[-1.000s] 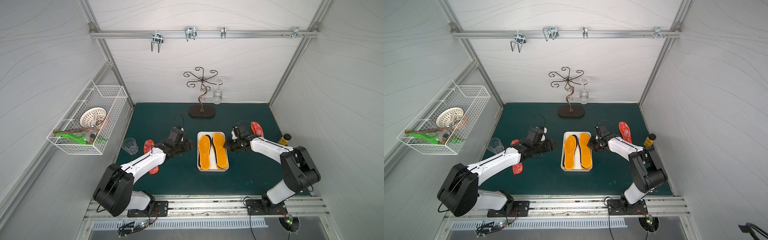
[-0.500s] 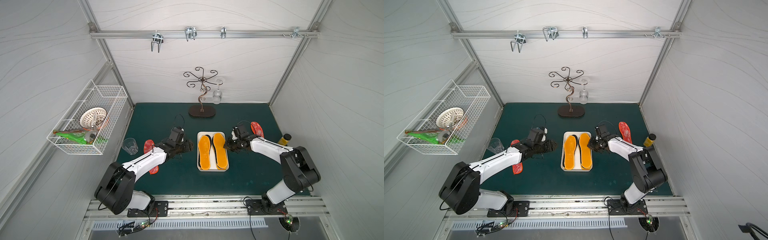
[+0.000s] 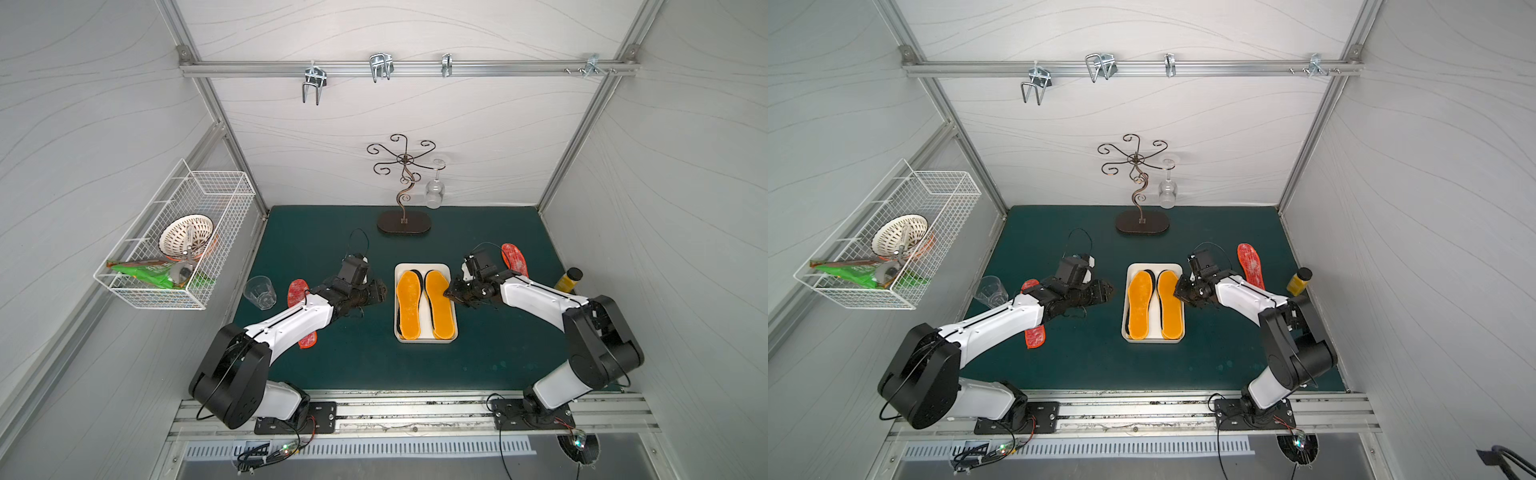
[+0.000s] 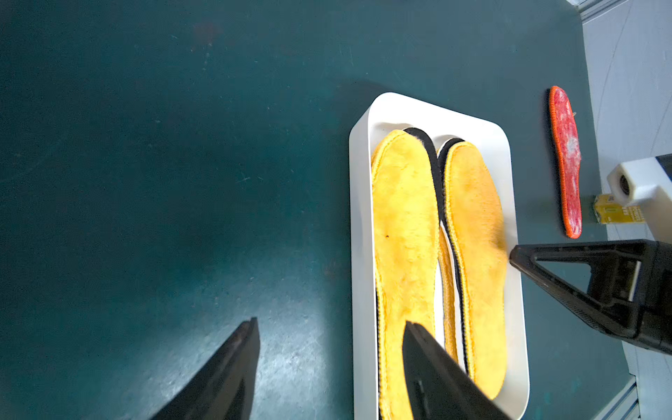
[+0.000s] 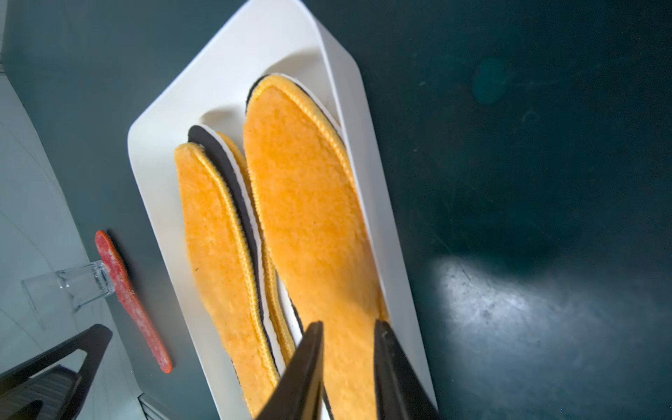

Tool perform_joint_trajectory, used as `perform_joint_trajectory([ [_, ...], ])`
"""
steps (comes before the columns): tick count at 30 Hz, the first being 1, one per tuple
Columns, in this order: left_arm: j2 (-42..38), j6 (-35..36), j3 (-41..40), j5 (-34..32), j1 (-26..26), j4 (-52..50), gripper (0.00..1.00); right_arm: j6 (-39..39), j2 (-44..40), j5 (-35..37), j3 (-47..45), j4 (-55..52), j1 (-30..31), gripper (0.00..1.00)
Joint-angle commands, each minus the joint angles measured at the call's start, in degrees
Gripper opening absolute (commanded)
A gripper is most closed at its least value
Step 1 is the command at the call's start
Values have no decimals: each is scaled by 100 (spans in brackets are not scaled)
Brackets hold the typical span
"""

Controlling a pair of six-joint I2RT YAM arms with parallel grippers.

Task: Put the insoles into the storage box
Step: Place the insole in the storage box.

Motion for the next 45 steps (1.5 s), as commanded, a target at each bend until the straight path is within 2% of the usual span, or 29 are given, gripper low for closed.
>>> perform_joint_trajectory([
  [1,-38,-46,155,14,12,144,67,-128,-256,357,9,-471,78,33],
  [5,-73,-59,164,12,12,157,67,-358,-516,790,230,-805,271,36],
  [8,-73,-51,188,19,12,145,67,-809,-576,1126,549,-992,558,36],
  [10,-73,-41,186,24,16,135,67,-1244,-429,1138,819,-1066,771,27],
  [12,-76,-26,189,24,12,129,67,-1605,-174,1072,1109,-1191,959,13],
  [16,-99,27,208,-75,12,42,67,-1903,331,943,1495,-1273,1297,0],
  [20,-134,38,187,-107,12,16,67,-1866,831,976,1799,-1351,1503,0],
  [29,-187,46,129,-147,12,-61,67,-1756,1537,1291,2057,-1499,1503,0],
  [45,-218,55,91,-191,12,-54,67,-1649,2376,1756,2541,-1410,1506,0],
])
